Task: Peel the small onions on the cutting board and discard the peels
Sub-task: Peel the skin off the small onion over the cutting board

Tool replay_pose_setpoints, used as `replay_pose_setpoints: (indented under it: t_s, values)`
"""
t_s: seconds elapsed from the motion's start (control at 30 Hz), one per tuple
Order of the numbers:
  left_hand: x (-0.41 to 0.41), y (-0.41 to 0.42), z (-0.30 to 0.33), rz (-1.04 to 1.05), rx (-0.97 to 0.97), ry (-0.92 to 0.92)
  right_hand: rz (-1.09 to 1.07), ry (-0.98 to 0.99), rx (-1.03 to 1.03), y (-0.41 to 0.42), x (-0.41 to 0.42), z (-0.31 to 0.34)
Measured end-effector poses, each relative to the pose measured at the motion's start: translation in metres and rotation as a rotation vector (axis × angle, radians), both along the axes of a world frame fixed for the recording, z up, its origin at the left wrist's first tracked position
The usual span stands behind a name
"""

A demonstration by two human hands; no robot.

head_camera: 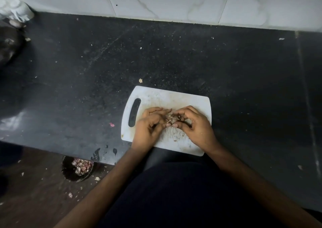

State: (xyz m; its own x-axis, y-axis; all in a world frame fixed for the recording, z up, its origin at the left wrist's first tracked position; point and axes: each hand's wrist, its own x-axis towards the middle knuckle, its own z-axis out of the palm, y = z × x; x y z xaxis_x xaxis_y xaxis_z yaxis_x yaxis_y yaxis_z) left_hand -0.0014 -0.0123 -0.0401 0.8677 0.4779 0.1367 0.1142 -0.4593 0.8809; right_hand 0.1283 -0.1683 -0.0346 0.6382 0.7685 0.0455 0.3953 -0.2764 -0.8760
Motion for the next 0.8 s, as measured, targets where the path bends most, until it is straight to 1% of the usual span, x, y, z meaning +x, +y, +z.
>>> replay_pose_setpoints:
  t_s: [0.07, 0.17, 0.23, 0.33, 0.4, 0.47, 0.5, 0.6, 0.67, 0.8]
  values:
    - [-0.004, -0.004, 0.004, 0.032, 0.087, 0.000, -0.014, -0.048, -0.010, -0.001, -0.002, -0.001]
    - [-0.017, -0.006, 0.004, 0.090, 0.123, 0.040, -0.060, -0.027, 0.003, -0.001, 0.000, -0.003]
    - [-0.022, -0.002, -0.001, 0.094, 0.185, 0.124, -0.075, -0.023, 0.001, 0.000, 0.001, -0.004]
    - [-0.019, 0.000, 0.001, 0.046, 0.284, 0.254, -0.069, -0.009, 0.032, 0.000, 0.000, -0.003]
    - [-0.013, -0.004, 0.009, 0.004, 0.228, 0.280, -0.061, -0.017, 0.069, -0.002, -0.001, -0.001]
    - [-0.006, -0.008, 0.015, -0.023, 0.067, 0.252, -0.041, -0.041, 0.088, -0.003, -0.002, 0.000]
    - [-0.003, -0.010, 0.017, -0.043, 0.023, 0.232, -0.017, -0.036, 0.088, -0.004, -0.003, 0.001]
    - [0.005, -0.007, 0.014, -0.125, 0.082, 0.178, 0.038, 0.003, 0.075, -0.004, -0.002, 0.000]
    - [0.007, -0.003, 0.011, -0.116, 0.072, 0.180, 0.032, 0.027, 0.062, -0.004, -0.001, -0.001]
    - [0.005, -0.004, 0.003, -0.016, 0.044, 0.173, 0.077, -0.097, 0.044, -0.003, -0.002, 0.001]
